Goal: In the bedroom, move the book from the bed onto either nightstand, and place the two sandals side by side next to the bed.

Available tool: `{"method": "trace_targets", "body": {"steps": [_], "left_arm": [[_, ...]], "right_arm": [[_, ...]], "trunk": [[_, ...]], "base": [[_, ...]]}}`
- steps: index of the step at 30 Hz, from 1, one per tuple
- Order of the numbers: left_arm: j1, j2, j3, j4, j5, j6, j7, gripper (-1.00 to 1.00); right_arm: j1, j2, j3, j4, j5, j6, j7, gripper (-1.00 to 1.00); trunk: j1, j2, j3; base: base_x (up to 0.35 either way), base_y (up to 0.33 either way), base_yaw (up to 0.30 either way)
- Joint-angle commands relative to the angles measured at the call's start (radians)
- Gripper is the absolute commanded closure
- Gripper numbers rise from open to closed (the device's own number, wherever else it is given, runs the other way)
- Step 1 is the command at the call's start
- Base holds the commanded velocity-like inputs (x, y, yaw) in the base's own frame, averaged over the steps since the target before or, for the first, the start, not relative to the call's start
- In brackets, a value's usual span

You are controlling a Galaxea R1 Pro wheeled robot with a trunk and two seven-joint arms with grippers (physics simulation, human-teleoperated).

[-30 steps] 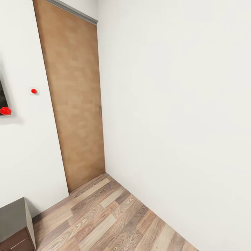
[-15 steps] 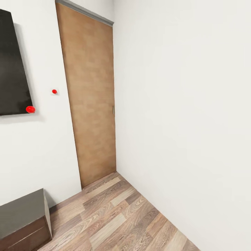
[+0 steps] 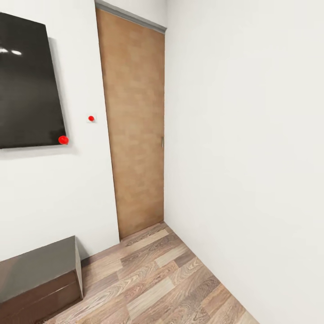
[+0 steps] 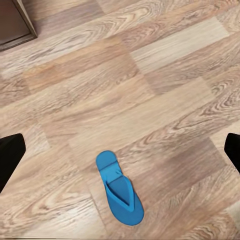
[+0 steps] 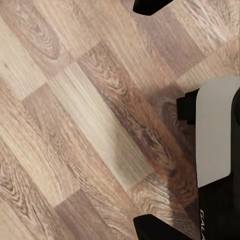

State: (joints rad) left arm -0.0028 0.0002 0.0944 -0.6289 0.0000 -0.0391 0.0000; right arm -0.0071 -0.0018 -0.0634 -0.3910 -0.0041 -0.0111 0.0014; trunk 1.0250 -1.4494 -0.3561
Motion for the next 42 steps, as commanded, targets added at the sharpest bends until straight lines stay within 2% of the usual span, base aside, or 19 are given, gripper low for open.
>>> {"method": "trace_targets", "body": {"steps": [1,17,31,42], "left_arm": [[0.0,0.0,0.001,0.0,0.0,-0.002,0.0,-1.0],[-0.001,0.0,0.001,0.0,0.0,-0.002,0.0,-1.0],[0.0,0.0,0.001,0.0,0.0,-0.002,0.0,-1.0],[-0.001,0.0,0.001,0.0,0.0,-0.002,0.0,-1.0]], "right_arm": [[0.0,0.0,-0.003,0.0,0.0,-0.001,0.0,-1.0],[-0.001,0.0,-0.003,0.0,0.0,-0.001,0.0,-1.0],[-0.001,0.0,-0.003,0.0,0.0,-0.001,0.0,-1.0],[-0.001,0.0,-0.004,0.0,0.0,-0.001,0.0,-1.0]], "trunk": [[0.0,-0.001,-0.001],[0.0,-0.001,-0.001],[0.0,-0.001,-0.001],[0.0,-0.001,-0.001]], "base": [[0.002,-0.003,0.252],[0.0,-0.053,0.247],[0.0,-0.021,0.053],[0.0,0.0,0.253]]}}
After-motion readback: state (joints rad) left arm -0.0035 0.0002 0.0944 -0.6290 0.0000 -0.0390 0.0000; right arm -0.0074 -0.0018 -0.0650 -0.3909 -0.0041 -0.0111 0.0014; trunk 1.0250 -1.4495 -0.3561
